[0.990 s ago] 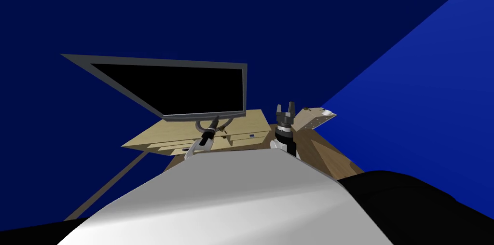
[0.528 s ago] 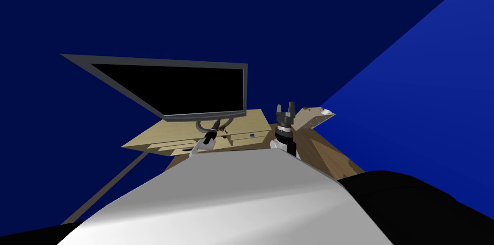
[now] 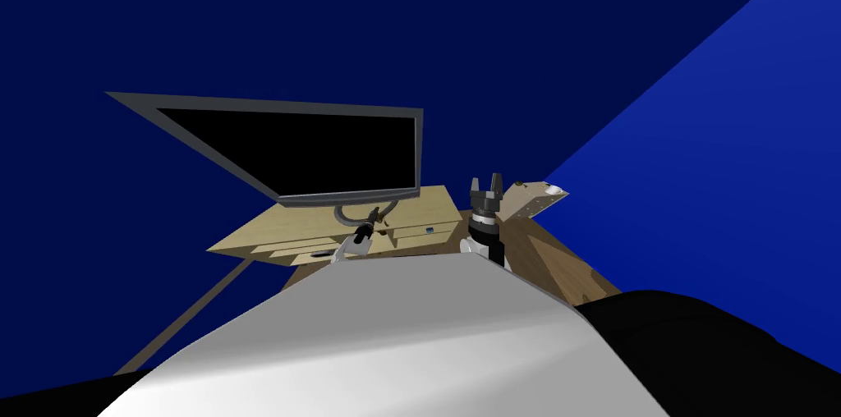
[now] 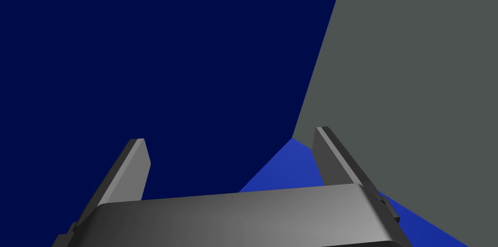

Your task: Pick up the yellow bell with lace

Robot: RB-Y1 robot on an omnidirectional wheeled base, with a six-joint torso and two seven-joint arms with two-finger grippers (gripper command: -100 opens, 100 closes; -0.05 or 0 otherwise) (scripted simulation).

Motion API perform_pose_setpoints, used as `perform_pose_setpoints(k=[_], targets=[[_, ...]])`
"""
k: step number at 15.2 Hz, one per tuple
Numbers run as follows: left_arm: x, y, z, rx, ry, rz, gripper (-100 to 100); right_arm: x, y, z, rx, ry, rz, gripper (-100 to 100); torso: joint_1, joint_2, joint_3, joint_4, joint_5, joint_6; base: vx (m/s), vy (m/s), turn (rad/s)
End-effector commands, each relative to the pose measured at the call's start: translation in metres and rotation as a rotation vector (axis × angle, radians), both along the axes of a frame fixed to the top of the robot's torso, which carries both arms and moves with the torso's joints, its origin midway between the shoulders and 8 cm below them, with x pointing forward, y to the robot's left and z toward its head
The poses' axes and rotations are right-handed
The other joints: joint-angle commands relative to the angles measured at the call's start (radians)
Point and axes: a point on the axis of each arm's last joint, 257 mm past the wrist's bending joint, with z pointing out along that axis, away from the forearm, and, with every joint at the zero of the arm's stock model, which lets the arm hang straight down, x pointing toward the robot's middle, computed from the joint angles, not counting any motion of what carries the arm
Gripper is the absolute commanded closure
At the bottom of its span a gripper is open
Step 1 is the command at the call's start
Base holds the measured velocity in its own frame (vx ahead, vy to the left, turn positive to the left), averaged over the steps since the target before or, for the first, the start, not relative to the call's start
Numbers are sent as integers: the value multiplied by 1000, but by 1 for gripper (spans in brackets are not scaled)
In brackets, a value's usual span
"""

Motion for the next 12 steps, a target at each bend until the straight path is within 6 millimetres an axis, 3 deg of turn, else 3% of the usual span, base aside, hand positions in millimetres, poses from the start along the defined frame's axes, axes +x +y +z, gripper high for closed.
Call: perform_pose_setpoints(k=[1,7,8,12], targets=[[-5,-4,-19,5,54,3,-100,0,0,0,0,0,0,0,0,0,0,0,0,0,-10,25,-22],[-12,-18,-48,3,133,4,-100,0,0,0,0,0,0,0,0,0,0,0,0,0,-6,17,-11],[-10,-16,-43,4,118,4,-100,0,0,0,0,0,0,0,0,0,0,0,0,0,-3,8,-5],[-15,-2,-54,4,122,16,-100,0,0,0,0,0,0,0,-2,-5,-2,-1,-1,0,64,-13,-41]])
